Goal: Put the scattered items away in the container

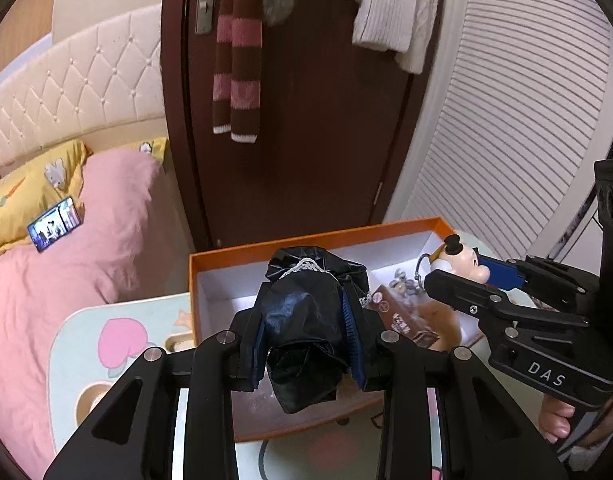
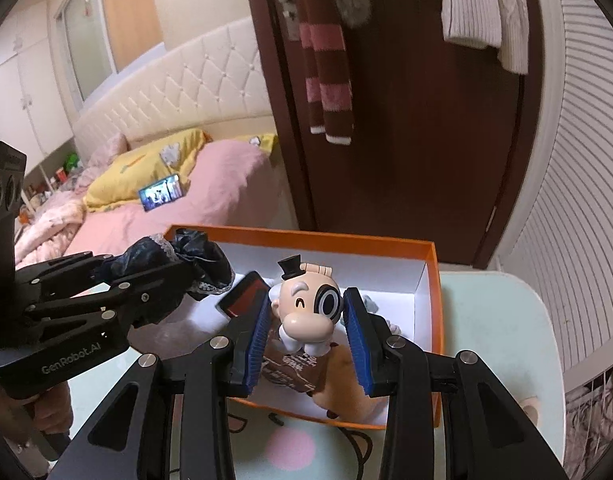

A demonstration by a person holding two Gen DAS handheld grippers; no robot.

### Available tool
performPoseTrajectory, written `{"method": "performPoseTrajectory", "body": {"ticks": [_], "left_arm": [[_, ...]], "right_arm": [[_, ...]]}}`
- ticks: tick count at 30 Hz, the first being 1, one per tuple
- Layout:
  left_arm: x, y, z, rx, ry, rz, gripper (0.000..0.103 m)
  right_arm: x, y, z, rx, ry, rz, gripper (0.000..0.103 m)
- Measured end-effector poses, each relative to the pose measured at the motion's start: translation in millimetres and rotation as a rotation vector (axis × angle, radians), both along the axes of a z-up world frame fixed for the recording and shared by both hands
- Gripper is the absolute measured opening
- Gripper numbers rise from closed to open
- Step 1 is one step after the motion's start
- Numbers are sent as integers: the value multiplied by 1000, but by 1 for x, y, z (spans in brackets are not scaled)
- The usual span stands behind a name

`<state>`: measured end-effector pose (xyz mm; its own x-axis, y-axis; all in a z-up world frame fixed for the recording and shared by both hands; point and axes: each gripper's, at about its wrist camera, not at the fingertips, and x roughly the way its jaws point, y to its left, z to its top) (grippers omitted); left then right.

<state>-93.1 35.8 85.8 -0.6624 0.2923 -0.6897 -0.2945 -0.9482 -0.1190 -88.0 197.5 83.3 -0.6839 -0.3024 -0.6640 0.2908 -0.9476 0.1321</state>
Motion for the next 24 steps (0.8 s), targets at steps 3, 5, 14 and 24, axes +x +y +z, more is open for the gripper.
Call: {"method": "performPoseTrajectory", "body": {"ticks": [3, 5, 14, 24], "left_arm": [[-7, 0, -8, 3, -26, 14, 34], [-10, -2, -11, 2, -32, 44, 43], [-15, -8, -13, 9, -46, 113, 87], [-9, -6, -5, -23, -15, 140, 87]], "right_arm": [[-7, 2, -7, 1, -18, -9, 35], [-9, 3, -9, 5, -21, -16, 36], [-12, 5, -8, 35, 22, -66, 68], [-7, 10, -6, 22, 3, -82, 68]]}}
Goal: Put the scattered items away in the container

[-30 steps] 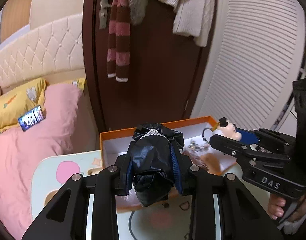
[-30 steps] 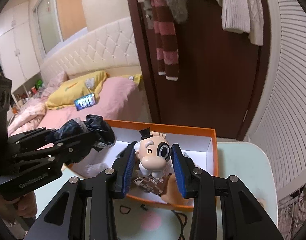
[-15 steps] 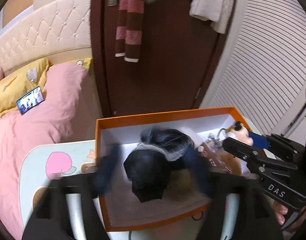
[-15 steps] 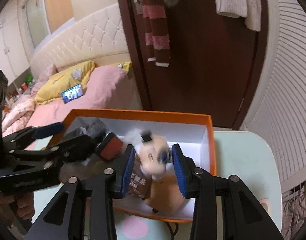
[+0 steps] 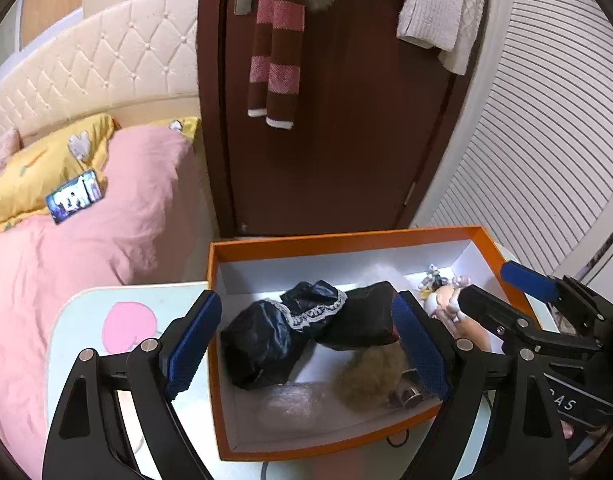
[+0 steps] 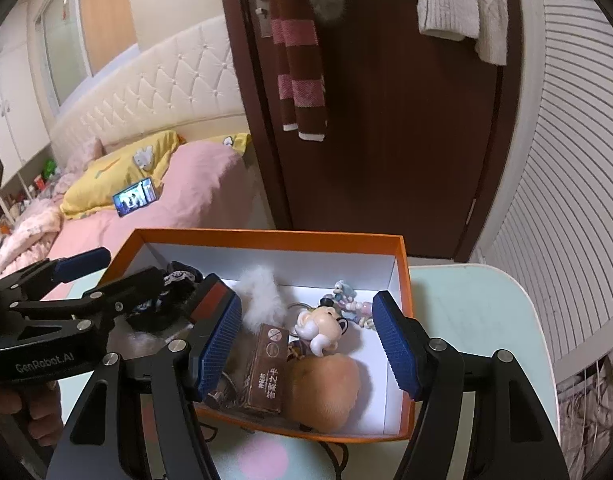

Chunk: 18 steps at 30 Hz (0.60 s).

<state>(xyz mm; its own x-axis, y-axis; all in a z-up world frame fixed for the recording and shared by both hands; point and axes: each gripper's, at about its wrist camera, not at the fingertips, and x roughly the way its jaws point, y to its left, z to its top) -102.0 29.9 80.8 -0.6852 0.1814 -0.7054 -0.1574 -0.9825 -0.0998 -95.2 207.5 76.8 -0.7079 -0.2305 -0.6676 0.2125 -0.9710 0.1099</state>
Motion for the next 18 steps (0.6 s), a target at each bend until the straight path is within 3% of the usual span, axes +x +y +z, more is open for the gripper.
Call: {"method": "performPoseTrajectory", "body": {"ticks": [18], "left_arm": [[52, -4, 25, 14, 30, 23, 87]], "right_arm": [[45, 0, 18, 2, 28, -3, 68]]}}
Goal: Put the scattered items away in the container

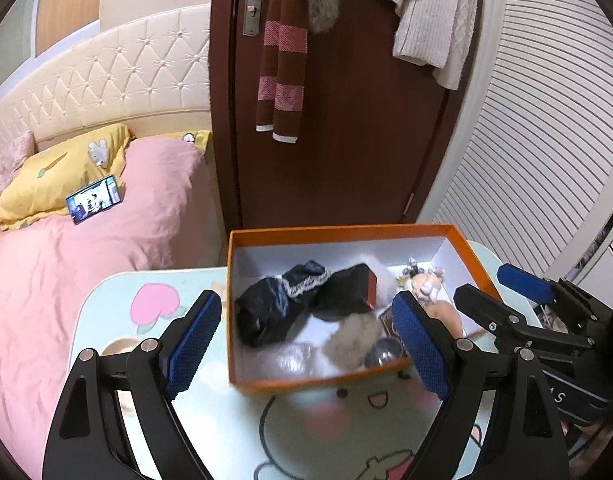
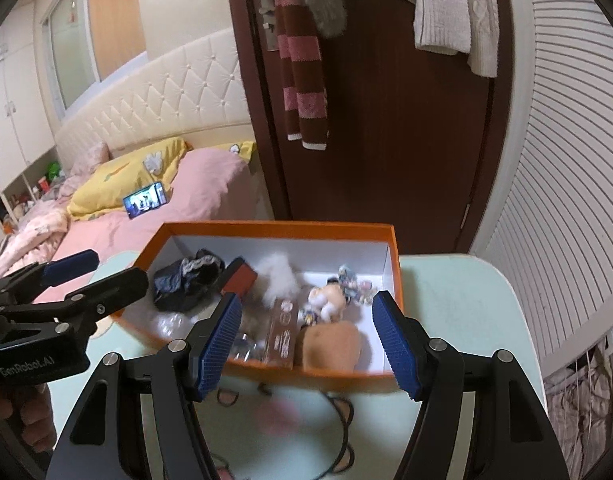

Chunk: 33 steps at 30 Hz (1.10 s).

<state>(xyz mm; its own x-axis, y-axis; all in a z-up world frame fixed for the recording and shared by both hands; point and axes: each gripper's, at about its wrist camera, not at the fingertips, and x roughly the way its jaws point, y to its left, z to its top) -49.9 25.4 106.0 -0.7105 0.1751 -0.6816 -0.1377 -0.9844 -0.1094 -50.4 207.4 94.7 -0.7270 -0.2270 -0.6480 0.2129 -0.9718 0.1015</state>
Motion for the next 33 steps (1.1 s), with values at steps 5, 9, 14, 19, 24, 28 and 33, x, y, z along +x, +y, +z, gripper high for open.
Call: {"method": "performPoseTrajectory", "body": {"ticks": [5, 9, 14, 19, 24, 28, 33], "left_arm": [[29, -1, -21, 21, -55, 15, 87], [45, -3, -55, 19, -144, 36, 87], [58, -14, -78, 23, -206, 96, 87], [73, -12, -91, -95, -170, 143, 87], [72, -12, -98, -118, -179, 178, 103], [73, -14, -98, -116, -178, 178, 103], [72, -13, -98, -116, -178, 175, 103]], "right_arm": [[31, -1, -14, 15, 6, -28, 80], [50, -7, -43, 51, -58, -35, 84], [66, -2, -68, 27, -143, -59, 84], [76, -7, -82, 125, -153, -87, 90], [77, -2, -88, 130, -155, -106, 103], [79, 0, -90, 130, -150, -104, 103], [81, 0, -89, 130, -149, -101, 103]]}}
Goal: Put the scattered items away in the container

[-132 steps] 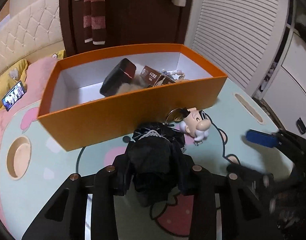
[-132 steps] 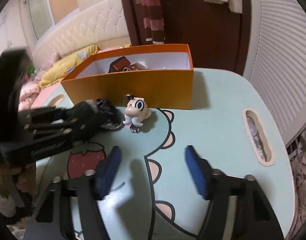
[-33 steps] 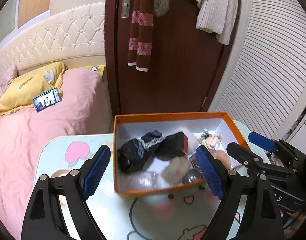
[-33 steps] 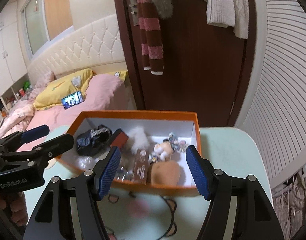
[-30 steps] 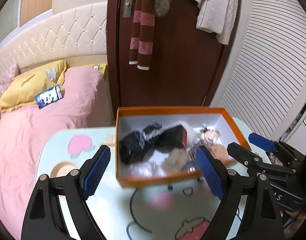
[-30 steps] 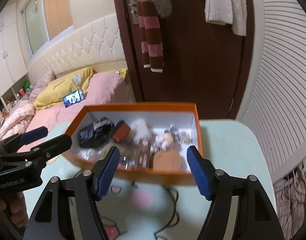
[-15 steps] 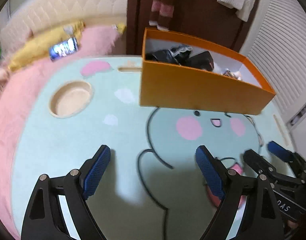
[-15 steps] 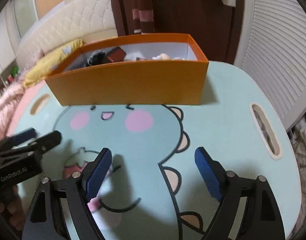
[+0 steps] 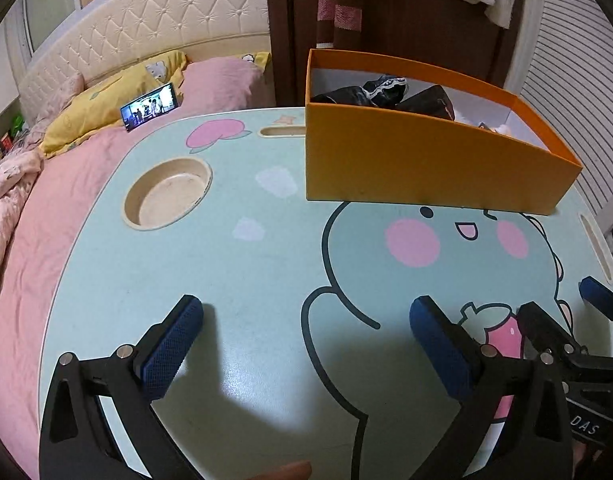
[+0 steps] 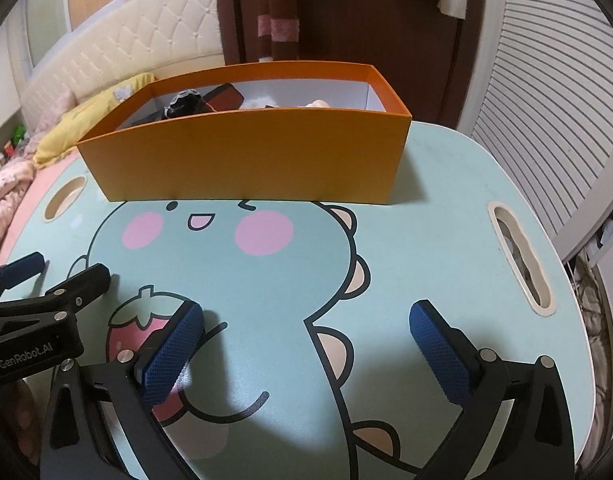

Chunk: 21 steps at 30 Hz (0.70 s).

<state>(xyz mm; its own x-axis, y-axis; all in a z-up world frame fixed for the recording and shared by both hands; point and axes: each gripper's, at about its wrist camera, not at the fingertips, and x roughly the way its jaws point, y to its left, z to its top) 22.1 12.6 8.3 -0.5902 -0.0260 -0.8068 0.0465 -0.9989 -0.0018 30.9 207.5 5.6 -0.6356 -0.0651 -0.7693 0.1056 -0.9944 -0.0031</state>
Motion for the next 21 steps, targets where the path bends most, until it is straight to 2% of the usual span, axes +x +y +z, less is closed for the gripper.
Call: {"method": "performPoseTrajectory", "body": {"ticks": [21], "left_arm": [[0, -1, 0, 1, 0, -1, 103]], "right_arm": [[1, -1, 1, 1, -1, -1, 103]]}}
